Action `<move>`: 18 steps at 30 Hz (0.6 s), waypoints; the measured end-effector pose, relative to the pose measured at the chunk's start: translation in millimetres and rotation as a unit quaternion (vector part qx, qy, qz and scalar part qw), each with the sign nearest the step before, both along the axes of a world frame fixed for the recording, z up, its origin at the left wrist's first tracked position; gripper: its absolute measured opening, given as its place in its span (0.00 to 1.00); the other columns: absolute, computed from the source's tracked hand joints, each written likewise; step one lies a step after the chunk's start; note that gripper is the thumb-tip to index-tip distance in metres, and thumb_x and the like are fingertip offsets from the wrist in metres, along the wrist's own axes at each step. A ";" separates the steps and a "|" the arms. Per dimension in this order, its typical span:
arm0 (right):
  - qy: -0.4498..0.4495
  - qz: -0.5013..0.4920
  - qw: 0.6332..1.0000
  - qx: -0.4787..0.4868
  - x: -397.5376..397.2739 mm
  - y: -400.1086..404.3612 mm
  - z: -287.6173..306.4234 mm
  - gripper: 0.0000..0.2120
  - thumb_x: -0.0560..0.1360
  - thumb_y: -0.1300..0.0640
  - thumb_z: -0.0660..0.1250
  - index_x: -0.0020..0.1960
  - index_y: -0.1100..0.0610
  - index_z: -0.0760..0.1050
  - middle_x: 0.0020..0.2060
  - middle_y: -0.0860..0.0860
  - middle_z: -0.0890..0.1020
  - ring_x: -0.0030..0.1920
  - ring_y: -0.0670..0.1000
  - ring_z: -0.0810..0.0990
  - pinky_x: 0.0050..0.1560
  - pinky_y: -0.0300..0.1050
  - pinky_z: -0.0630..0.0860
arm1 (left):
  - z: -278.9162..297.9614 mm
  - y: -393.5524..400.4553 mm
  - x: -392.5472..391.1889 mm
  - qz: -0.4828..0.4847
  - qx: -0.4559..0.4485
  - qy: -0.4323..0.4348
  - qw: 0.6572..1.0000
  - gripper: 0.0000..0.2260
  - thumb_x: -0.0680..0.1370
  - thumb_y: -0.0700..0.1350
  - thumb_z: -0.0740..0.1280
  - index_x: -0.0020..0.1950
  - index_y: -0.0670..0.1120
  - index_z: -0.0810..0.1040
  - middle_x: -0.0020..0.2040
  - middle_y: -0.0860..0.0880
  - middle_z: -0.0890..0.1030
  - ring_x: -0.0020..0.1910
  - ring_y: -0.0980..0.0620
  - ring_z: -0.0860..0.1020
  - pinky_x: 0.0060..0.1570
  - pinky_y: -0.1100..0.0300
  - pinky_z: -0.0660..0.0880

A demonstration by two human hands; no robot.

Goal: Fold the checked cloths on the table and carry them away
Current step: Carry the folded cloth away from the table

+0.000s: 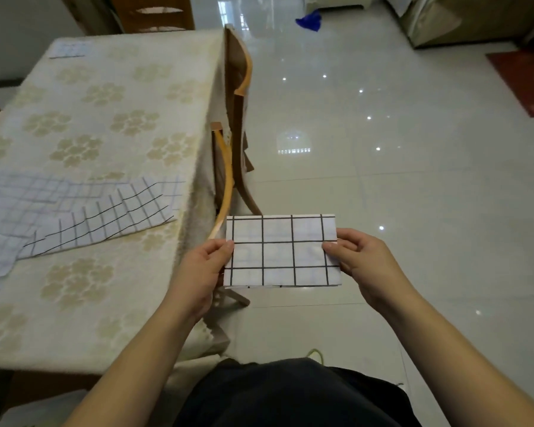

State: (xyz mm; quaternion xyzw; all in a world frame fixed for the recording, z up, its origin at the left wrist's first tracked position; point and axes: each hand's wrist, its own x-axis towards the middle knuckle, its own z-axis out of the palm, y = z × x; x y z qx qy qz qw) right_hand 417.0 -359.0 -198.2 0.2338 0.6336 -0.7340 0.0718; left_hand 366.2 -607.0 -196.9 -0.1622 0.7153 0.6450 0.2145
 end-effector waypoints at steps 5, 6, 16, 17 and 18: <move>0.006 -0.038 0.999 -0.004 -2.0 24.3 3.5 0.11 0.75 0.66 0.69 0.56 0.58 0.80 0.45 0.56 0.87 0.45 0.51 0.85 0.48 0.43 0.82 | 2.7 20.2 -10.3 -0.044 -0.030 0.015 0.998 0.08 0.79 0.48 0.67 0.49 0.47 0.84 0.50 0.32 0.81 0.48 0.37 0.81 0.60 0.35 0.75; 0.005 -0.043 0.999 -0.006 -4.8 27.2 3.2 0.11 0.75 0.66 0.69 0.56 0.59 0.80 0.45 0.55 0.87 0.45 0.51 0.85 0.47 0.42 0.82 | 2.9 22.1 -14.5 -0.050 -0.029 0.019 0.998 0.08 0.79 0.48 0.67 0.49 0.47 0.84 0.52 0.30 0.80 0.48 0.37 0.80 0.60 0.33 0.73; -0.053 -0.056 0.997 -0.028 -88.5 36.7 -14.9 0.09 0.76 0.66 0.67 0.54 0.61 0.81 0.45 0.56 0.87 0.45 0.51 0.86 0.45 0.41 0.82 | -19.2 27.6 -105.2 -0.079 -0.043 0.042 0.995 0.08 0.78 0.52 0.68 0.49 0.50 0.84 0.49 0.34 0.82 0.53 0.32 0.79 0.59 0.38 0.76; -0.061 -0.058 0.996 -0.025 -96.9 38.5 -13.6 0.08 0.76 0.66 0.67 0.53 0.62 0.81 0.45 0.56 0.87 0.44 0.51 0.85 0.44 0.40 0.81 | -18.2 31.2 -113.3 -0.084 -0.047 0.043 0.994 0.07 0.78 0.52 0.68 0.48 0.50 0.84 0.48 0.35 0.82 0.52 0.33 0.80 0.59 0.39 0.76; -0.068 -0.059 0.996 -0.019 -109.2 39.7 -13.1 0.07 0.76 0.65 0.67 0.52 0.62 0.82 0.44 0.55 0.87 0.43 0.51 0.85 0.43 0.39 0.80 | -19.3 33.2 -125.1 -0.081 -0.046 0.045 0.995 0.07 0.78 0.51 0.68 0.48 0.49 0.84 0.48 0.35 0.82 0.51 0.34 0.80 0.60 0.39 0.76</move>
